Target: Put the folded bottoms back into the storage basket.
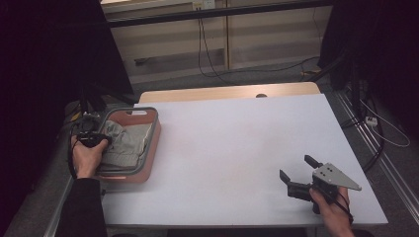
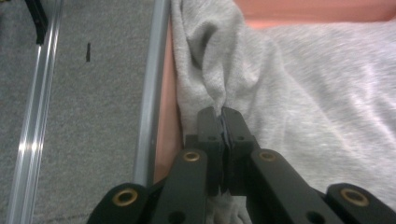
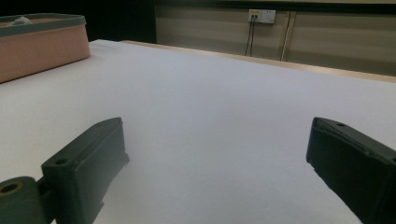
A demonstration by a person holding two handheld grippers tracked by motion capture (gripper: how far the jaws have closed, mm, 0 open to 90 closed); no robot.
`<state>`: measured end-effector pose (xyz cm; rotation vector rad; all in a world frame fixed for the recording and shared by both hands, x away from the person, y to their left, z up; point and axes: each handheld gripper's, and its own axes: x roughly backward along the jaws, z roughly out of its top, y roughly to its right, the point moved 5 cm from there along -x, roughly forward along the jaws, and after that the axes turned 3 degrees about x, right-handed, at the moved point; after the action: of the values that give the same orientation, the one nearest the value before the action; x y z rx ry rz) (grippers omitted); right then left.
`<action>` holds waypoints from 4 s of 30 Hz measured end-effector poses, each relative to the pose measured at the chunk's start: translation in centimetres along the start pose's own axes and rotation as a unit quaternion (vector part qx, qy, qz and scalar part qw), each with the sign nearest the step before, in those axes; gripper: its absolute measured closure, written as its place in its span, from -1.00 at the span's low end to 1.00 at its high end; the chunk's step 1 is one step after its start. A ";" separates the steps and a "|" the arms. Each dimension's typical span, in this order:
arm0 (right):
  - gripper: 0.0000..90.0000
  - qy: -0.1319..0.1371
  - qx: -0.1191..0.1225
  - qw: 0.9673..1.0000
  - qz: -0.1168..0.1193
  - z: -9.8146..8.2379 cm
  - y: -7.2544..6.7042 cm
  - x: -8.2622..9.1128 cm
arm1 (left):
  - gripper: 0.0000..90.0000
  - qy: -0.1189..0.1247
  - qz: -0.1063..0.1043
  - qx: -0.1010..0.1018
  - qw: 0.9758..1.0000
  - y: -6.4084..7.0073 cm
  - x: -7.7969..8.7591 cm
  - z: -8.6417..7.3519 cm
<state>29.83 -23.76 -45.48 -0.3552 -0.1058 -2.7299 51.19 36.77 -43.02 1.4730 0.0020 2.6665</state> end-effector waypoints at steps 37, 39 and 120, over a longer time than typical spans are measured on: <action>-0.90 0.003 -0.005 1.000 0.002 0.1 0.2 0.0 | -0.58 0.107 -0.122 0.014 0.987 1.0 2.4 0.9; -0.90 0.003 -0.005 1.000 0.001 0.1 0.2 -0.1 | -0.66 0.114 -0.125 0.011 0.986 1.0 2.4 1.0; -0.91 0.002 -0.002 1.000 0.001 0.1 0.1 -0.1 | -0.89 0.298 -0.173 -0.073 0.936 5.7 12.2 -7.4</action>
<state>29.94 -23.78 -45.40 -0.3509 -0.0974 -2.7286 37.99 32.42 -36.43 0.5171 0.0936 2.6236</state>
